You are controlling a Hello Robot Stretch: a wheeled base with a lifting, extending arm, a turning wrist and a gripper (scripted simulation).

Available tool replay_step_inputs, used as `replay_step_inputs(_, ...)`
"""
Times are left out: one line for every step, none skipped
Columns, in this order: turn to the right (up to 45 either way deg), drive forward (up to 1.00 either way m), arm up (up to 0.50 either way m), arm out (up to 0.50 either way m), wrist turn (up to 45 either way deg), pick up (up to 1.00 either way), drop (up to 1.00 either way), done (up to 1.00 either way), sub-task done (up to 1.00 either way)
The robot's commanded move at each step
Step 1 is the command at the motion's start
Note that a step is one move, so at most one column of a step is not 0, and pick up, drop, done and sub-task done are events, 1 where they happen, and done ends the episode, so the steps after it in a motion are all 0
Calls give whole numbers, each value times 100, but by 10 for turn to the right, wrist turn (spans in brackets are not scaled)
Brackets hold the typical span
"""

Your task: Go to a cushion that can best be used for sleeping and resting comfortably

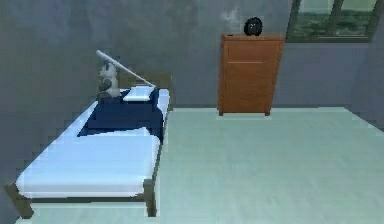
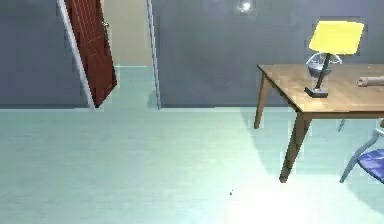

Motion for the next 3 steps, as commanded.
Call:
replay_step_inputs(0, 100, 0, 0, 0, 0, 0, 0, 0)
replay_step_inputs(0, 60, 0, 0, 0, 0, 0, 0, 0)
replay_step_inputs(-360, 0, 0, 0, 0, 0, 0, 0, 0)
